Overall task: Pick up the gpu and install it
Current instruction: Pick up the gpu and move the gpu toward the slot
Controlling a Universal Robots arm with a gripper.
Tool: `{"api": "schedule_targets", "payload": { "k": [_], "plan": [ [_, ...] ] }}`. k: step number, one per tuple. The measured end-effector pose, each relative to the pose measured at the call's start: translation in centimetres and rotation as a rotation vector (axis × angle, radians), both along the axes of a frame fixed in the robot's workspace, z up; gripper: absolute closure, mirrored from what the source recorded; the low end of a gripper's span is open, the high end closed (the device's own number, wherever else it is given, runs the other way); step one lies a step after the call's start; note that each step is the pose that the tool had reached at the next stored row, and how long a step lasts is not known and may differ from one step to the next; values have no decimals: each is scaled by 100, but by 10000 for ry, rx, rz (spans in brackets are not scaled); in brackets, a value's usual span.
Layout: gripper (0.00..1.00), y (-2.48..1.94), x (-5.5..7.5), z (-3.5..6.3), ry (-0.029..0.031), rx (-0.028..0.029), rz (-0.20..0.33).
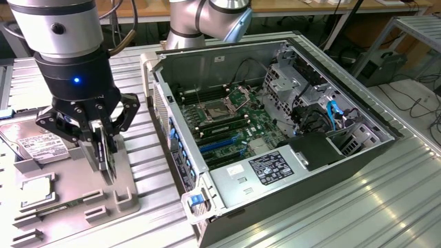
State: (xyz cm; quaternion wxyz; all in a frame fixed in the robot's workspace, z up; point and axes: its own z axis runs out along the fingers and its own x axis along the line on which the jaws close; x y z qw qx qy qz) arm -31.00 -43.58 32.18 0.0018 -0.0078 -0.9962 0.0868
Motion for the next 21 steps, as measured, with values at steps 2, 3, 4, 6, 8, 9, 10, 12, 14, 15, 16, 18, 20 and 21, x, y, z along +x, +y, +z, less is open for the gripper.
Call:
{"api": "schedule_targets", "payload": {
  "k": [2, 3, 4, 6, 8, 9, 10, 12, 14, 15, 16, 18, 20, 21],
  "plan": [
    [72, 0, 0, 5, -1, -11, -1],
    [72, 0, 0, 12, 1, -20, 0],
    [72, 0, 0, 17, 0, -27, 0],
    [72, 0, 0, 23, -1, -35, 0],
    [72, 0, 0, 32, 1, -52, 0],
    [72, 0, 0, 35, 0, -60, 0],
    [72, 0, 0, 40, 1, -71, -1],
    [72, 0, 0, 57, 1, -104, 0],
    [72, 0, 0, 78, 0, -154, 0],
    [72, 0, 0, 86, 1, -164, 0],
    [72, 0, 0, 91, 0, -166, -1],
    [72, 0, 0, 103, 1, -176, 0],
    [72, 0, 0, 114, 1, -185, 0],
    [72, 0, 0, 124, 0, -191, 0]
  ]
}}
